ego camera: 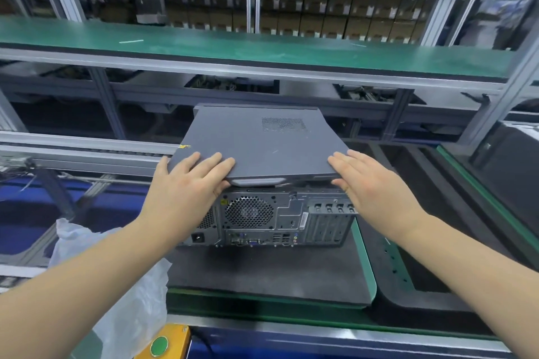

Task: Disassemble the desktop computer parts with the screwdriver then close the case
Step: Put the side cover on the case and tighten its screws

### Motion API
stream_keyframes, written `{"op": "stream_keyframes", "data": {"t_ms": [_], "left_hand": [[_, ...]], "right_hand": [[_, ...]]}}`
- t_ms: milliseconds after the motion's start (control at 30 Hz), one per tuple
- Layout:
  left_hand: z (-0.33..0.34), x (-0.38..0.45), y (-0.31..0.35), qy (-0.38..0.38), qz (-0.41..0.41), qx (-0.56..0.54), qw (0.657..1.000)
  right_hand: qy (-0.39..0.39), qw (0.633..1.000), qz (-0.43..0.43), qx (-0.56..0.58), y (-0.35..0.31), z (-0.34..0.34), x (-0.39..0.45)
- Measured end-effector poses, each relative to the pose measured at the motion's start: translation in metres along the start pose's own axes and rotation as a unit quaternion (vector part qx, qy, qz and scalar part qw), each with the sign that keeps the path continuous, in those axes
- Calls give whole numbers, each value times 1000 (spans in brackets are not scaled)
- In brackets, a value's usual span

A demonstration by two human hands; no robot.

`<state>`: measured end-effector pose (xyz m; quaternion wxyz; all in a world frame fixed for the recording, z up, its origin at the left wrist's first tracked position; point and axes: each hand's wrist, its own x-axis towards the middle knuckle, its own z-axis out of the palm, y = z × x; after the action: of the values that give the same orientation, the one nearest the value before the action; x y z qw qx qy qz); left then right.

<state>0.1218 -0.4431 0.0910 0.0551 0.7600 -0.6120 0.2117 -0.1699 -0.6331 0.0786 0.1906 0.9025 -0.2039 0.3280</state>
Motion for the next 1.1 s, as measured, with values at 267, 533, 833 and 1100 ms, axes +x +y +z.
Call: {"op": "stream_keyframes", "data": {"t_ms": [267,533,833,1100], "left_hand": [[-22,20,-4,136,76,21,987],[-12,-6,-37,119,94,2,988],[-6,-13,-23,-63,-67,-72,993],[5,-2,-5,-49,-97,-111,988]], "right_hand": [[47,995,71,57,7,3,-10],[78,995,16,63,-27,10,-10],[53,997,24,53,-18,1,-10],[37,998,22,51,6,-6,3]]}}
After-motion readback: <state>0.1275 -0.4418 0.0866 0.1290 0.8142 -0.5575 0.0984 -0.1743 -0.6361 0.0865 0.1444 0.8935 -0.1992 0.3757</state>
